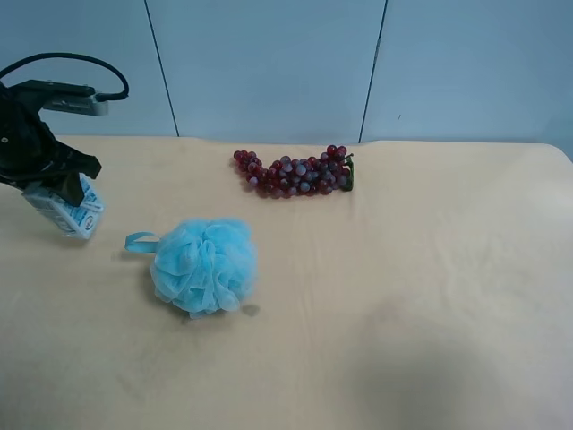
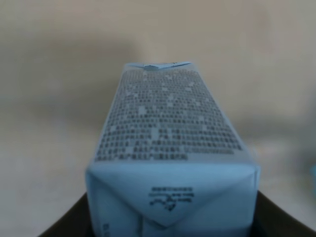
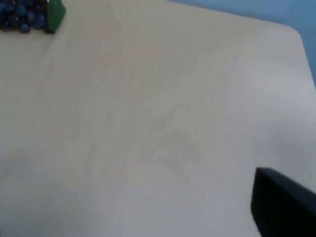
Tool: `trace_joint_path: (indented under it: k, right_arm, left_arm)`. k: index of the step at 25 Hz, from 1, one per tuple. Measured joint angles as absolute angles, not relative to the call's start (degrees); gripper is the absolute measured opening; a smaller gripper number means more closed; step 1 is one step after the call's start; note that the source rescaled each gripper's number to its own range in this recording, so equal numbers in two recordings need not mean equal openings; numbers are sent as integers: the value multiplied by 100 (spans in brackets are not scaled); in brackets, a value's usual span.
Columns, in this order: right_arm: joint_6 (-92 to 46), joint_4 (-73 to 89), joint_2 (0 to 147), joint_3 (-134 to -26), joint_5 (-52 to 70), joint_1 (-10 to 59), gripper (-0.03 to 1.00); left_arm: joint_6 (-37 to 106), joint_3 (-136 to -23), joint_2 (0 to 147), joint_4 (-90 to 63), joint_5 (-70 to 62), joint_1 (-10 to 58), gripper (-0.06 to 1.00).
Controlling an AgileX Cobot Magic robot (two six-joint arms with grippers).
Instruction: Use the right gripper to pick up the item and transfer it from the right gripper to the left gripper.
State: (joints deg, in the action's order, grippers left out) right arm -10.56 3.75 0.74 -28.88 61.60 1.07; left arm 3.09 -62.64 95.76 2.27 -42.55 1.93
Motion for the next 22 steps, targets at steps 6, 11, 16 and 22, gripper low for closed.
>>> trace_joint_path:
  k: [6,11,16,22]
  right_arm:
    - [-1056,375,74,-2888,6160,107,100]
    - [-1056,375,74,-2888,6160,107,100]
    - [-1056,375,74,-2888,6160,107,100]
    - [-1056,375,74,-2888,6160,107,100]
  left_arm:
    - [584,-6264,9577,-101,-4269,67,0]
    - [736,-6276,9830,-167,-4481,67,0]
    - [742,-6276,10123,-180,-4556,67,0]
    - [748,-6276,10157,-180,-4471,67,0]
